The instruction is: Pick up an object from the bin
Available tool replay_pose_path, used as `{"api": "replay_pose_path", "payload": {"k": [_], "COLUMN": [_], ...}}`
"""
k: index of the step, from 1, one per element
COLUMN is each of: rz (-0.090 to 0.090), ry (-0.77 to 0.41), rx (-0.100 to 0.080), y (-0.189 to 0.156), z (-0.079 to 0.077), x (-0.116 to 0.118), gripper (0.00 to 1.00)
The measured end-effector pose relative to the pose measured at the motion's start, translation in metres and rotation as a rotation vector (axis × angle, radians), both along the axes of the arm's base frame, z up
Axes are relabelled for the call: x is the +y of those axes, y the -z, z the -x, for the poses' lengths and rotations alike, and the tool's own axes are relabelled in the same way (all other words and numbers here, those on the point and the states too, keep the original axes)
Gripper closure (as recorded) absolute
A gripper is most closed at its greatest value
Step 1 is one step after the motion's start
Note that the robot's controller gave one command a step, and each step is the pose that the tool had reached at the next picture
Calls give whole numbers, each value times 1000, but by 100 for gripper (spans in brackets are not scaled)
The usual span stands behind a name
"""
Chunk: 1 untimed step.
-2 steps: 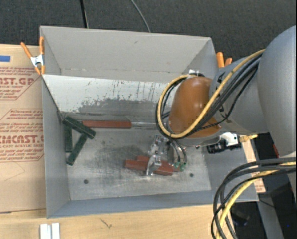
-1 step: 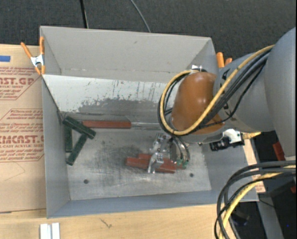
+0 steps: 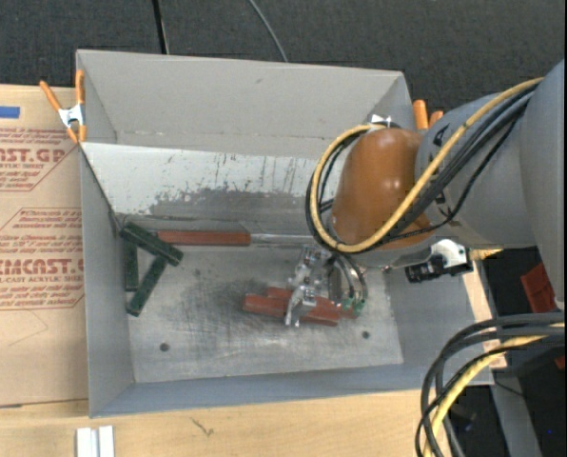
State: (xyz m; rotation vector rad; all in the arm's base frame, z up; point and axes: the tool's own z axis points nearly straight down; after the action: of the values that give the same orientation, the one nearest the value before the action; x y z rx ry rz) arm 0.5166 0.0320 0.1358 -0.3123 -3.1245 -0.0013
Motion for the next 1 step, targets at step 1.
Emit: {"api": "replay_pose_path", "payload": {"k": [1], "rz": [0], "ry": [0], "rx": [-5], "y": [-10], "z": [-1], "x": [0], "gripper": [100]}}
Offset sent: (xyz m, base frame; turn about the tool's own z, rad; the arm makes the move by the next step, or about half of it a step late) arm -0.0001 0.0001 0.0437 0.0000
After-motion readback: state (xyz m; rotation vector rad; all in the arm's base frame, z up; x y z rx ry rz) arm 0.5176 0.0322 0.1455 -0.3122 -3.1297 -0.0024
